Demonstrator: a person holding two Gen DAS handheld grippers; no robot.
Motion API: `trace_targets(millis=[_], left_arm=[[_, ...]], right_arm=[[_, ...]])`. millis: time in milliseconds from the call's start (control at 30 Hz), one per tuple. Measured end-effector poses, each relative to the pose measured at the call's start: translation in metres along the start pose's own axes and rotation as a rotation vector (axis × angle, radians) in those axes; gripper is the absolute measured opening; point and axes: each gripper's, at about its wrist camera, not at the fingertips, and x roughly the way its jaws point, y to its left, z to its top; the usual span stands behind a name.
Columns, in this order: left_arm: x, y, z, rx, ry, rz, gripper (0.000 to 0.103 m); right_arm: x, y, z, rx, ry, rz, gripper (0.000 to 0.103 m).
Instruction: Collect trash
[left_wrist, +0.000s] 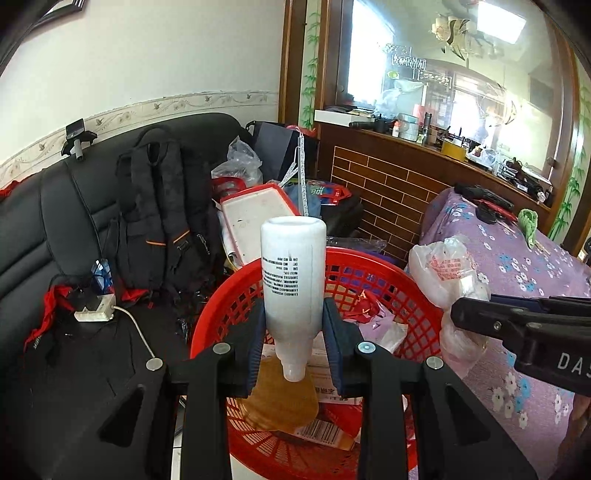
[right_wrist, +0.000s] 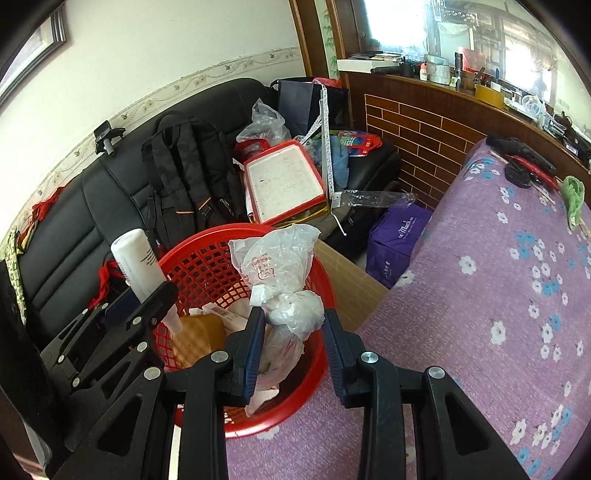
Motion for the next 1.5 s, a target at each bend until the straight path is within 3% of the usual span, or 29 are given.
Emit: trace_targets(millis=[133,200,367,467,633,700,800,1000,1200,1400,1500], left_arm=[[0.003,0.002,0.001,-0.007,0.0,0.001,0.029],[0.002,0.001,0.001,-0.009,-0.004,0.0,0.03],[-0.004,0.004,0.001,-0.023,-0.033,0.017,0.057],[-0.007,0.006,0.002,-0.036,-0.041,0.021,0.066],[-0.017,0.009,-0.001,-0.046,-0.091,0.082,0.091],[-0.022,0.01,-0.001,-0.045,-0.117,0.105,0.093],[-0.029,0.013,-0.002,-0.044,-0.141,0.154,0.101],[-0.031,0.017,-0.004,-0.031,-0.135,0.224,0.103],[-0.039,0.018,-0.011,-0.023,-0.132,0.257,0.103],[-0.057,-0.004,-0.024,0.069,-0.15,0.314,0.103],[-0.069,-0.014,-0.03,0.106,-0.162,0.29,0.103]], right_arm=[[0.005,0.0,0.004,0.004,0.001,0.004,0.036],[0.004,0.0,0.004,0.007,-0.001,0.001,0.045],[-0.004,-0.005,0.002,0.022,-0.03,-0.001,0.047],[-0.01,-0.007,0.0,0.024,-0.044,-0.019,0.059],[-0.017,-0.007,-0.004,0.004,-0.075,-0.084,0.076],[-0.021,-0.007,-0.006,0.0,-0.088,-0.105,0.086],[-0.023,-0.007,-0.008,-0.016,-0.098,-0.133,0.091],[-0.03,0.001,-0.017,-0.079,-0.117,-0.231,0.099],[-0.045,-0.004,-0.028,-0.086,-0.139,-0.262,0.099],[-0.073,-0.011,-0.045,-0.092,-0.174,-0.29,0.099],[-0.092,-0.019,-0.059,-0.085,-0.193,-0.314,0.099]])
